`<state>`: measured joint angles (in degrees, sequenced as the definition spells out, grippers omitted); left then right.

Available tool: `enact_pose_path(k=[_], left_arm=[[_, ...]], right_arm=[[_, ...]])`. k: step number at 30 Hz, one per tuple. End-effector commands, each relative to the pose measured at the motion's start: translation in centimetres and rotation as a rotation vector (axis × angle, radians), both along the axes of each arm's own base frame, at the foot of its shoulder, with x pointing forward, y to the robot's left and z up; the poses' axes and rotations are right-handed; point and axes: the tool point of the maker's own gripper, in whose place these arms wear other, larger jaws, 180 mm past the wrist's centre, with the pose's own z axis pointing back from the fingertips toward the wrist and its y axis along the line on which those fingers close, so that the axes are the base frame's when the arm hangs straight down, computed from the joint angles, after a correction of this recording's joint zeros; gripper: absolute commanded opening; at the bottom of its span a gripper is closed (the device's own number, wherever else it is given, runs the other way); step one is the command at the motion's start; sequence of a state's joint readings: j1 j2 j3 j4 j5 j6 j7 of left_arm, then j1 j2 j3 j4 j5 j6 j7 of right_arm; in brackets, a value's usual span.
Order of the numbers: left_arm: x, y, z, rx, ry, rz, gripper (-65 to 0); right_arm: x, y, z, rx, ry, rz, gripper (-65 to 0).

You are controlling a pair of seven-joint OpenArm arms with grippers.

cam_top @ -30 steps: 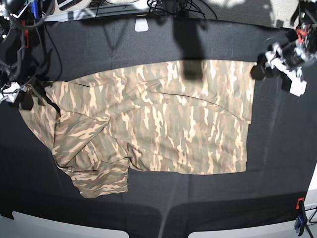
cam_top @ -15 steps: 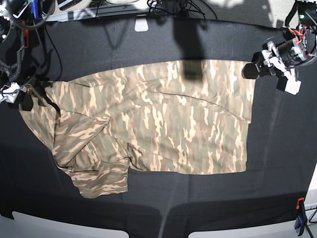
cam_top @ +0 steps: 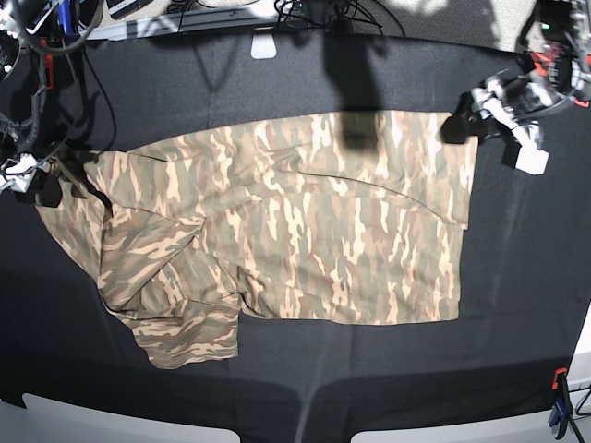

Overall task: Layout the t-shirt on the table in an organized manner, then fold the t-shirt properly
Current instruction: 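Move both grippers to the shirt's side edges near the collar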

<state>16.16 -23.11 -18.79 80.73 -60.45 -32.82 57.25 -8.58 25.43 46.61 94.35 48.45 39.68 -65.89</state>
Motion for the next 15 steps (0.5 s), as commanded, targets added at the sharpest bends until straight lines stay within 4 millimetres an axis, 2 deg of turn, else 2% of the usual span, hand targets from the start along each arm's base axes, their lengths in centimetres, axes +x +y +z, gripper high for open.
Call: enact_pose_path(k=[1, 4, 6, 9, 15], left_arm=[[0.1, 0.6, 0.4, 0.015, 0.008, -0.007, -36.3], [0.0, -0.3, 1.1, -0.066, 0.017, -0.008, -46.2], [0.1, -0.6, 1.6, -0.100, 0.008, -0.002, -49.4], [-0.2, -0.3, 1.0, -0.057, 0.024, -0.016, -49.3], [-1.0, 1.8, -1.4, 0.108, 0.103, 0.002, -48.4]], right_arm=[[0.8, -0.3, 1.9, -0.022, -0.061, 0.015, -32.6], [0.8, -0.3, 1.9, -0.022, -0.061, 0.015, -32.6], [0.8, -0.3, 1.9, -0.022, -0.061, 0.015, -32.6], [0.8, -0.3, 1.9, -0.022, -0.061, 0.015, -32.6], [0.8, -0.3, 1.9, -0.022, -0.061, 0.015, -32.6]])
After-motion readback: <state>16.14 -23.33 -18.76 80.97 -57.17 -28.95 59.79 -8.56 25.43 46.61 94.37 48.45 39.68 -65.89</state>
